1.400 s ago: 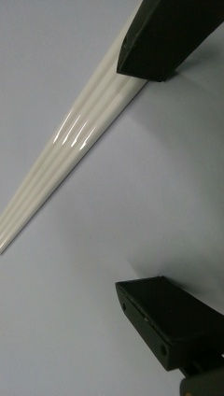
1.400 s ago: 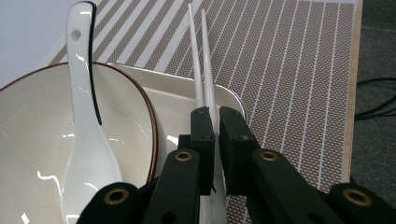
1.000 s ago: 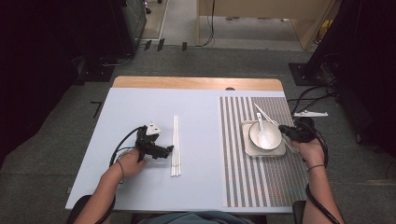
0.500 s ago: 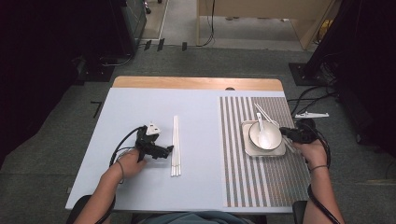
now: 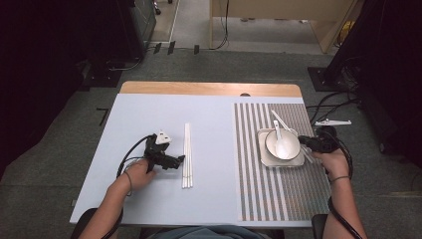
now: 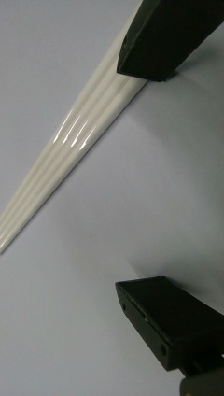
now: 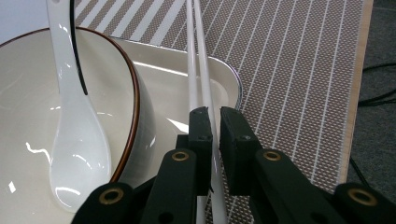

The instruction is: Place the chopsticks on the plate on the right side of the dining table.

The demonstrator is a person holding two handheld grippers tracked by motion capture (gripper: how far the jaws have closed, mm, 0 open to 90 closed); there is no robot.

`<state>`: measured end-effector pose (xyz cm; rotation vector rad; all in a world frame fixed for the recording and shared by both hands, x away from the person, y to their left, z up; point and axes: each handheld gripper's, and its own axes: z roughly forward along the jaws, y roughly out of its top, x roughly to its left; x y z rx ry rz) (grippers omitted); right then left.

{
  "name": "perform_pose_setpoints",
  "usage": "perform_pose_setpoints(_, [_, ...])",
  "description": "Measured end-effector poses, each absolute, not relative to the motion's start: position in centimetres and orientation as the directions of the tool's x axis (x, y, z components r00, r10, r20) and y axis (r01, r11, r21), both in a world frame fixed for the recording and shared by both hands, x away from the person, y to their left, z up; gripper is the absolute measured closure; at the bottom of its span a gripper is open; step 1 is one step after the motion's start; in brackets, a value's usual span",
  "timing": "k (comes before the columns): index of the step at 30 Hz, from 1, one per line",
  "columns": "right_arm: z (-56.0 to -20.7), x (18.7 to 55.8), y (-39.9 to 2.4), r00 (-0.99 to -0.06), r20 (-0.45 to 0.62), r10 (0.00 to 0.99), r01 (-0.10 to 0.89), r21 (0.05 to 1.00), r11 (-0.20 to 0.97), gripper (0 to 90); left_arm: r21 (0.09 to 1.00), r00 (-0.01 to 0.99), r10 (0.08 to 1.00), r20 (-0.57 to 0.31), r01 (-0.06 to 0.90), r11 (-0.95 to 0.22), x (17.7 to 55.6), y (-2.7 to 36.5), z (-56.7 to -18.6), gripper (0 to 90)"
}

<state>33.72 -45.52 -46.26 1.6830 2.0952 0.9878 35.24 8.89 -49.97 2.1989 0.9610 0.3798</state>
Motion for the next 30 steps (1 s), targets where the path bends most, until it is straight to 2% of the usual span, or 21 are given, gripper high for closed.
perform_pose_setpoints(10, [-45.8,34.3,-45.8,-0.270,0.188,0.944,0.721,0.690,0.069,80.4,0.700,0.682,0.731,-0.009,0.526,-0.482,35.2,8.9,-50.0,0.0])
perform_pose_setpoints(20, [-45.8,35.9,-44.9,-0.246,0.214,0.945,0.717,0.696,0.030,69.1,0.700,0.682,0.731,-0.010,0.527,-0.482,35.2,8.9,-50.0,0.0])
perform_pose_setpoints(28, [-45.9,38.3,-44.4,-0.239,0.190,0.952,0.722,0.691,0.044,59.0,0.700,0.682,0.731,-0.010,0.527,-0.482,35.3,8.9,-50.0,0.0])
perform_pose_setpoints(30, [-46.0,39.0,-44.1,-0.238,0.190,0.953,0.728,0.684,0.045,58.8,0.700,0.682,0.731,-0.010,0.527,-0.482,35.2,8.9,-50.0,0.0])
